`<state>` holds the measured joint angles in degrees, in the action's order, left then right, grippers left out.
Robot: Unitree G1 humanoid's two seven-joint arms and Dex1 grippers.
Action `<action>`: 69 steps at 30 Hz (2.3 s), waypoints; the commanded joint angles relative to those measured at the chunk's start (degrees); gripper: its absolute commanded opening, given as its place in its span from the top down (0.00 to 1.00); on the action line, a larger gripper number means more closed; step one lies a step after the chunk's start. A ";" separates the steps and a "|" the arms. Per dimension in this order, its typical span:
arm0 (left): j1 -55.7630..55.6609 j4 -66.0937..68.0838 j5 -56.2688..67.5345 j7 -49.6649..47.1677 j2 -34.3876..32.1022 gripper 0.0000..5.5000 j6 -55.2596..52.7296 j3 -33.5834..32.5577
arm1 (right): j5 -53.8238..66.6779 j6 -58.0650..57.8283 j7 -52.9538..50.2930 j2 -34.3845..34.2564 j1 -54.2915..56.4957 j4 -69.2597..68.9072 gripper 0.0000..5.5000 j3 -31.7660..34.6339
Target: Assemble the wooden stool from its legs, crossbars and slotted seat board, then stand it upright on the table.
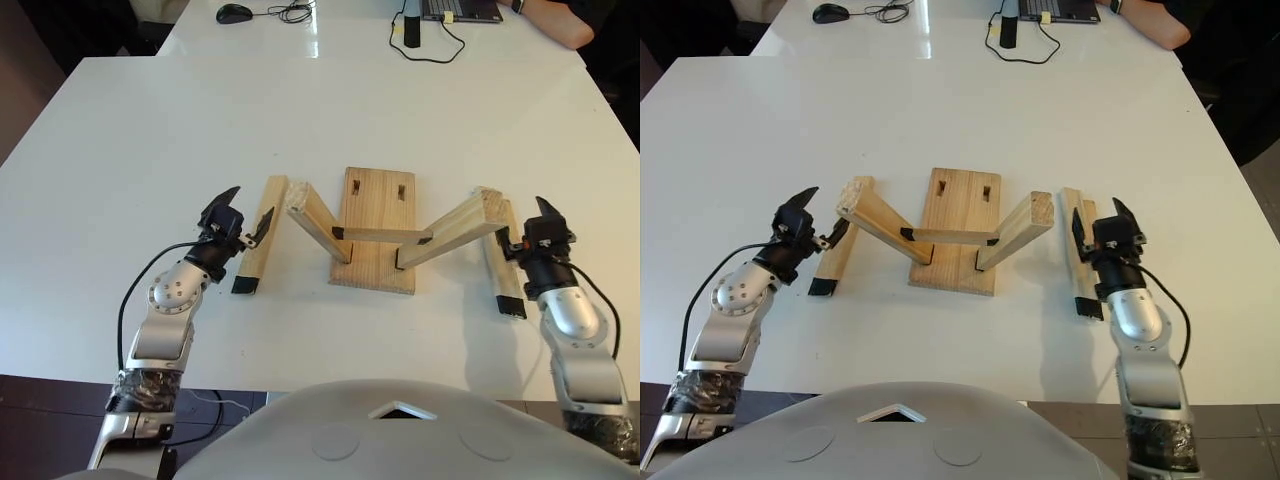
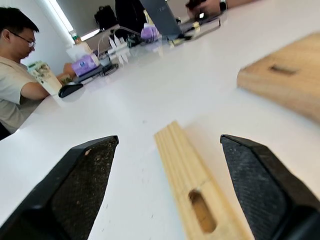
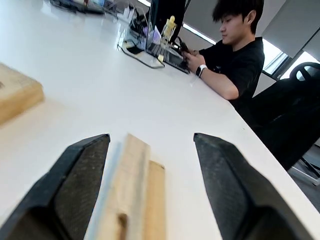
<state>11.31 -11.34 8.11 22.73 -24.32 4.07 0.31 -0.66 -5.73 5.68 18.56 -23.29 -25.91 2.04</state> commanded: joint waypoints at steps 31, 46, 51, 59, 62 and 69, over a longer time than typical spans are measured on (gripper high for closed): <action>-15.82 24.49 -9.37 1.53 7.90 0.31 2.45 10.31 | -1.94 -7.83 -0.16 -7.56 21.32 23.52 0.44 -3.70; -7.17 -19.96 -5.21 -9.66 12.30 0.31 -25.37 10.26 | -4.58 -28.01 -10.64 -20.81 11.77 -19.40 0.44 -16.00; -8.53 -19.84 -8.02 -7.53 11.73 0.31 -26.03 17.44 | -3.74 -33.53 -8.24 -20.87 11.57 -19.01 0.44 -23.86; -8.92 -19.41 -9.14 -8.40 12.43 0.31 -27.02 16.16 | -3.53 -33.23 -6.53 -16.48 10.42 -14.82 0.44 -17.13; -8.39 -19.07 -8.01 -6.38 10.86 0.31 -26.09 14.96 | -3.58 -33.22 -4.14 -12.43 9.34 -12.81 0.44 -13.01; -10.34 -17.86 -5.99 -0.64 7.49 0.31 -20.19 12.97 | -1.37 -28.34 13.50 7.75 4.10 -11.09 0.44 -4.10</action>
<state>3.31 -30.08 1.28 20.51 -16.43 -18.52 13.00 -3.02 -36.75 13.89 20.57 -17.28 -37.11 -4.27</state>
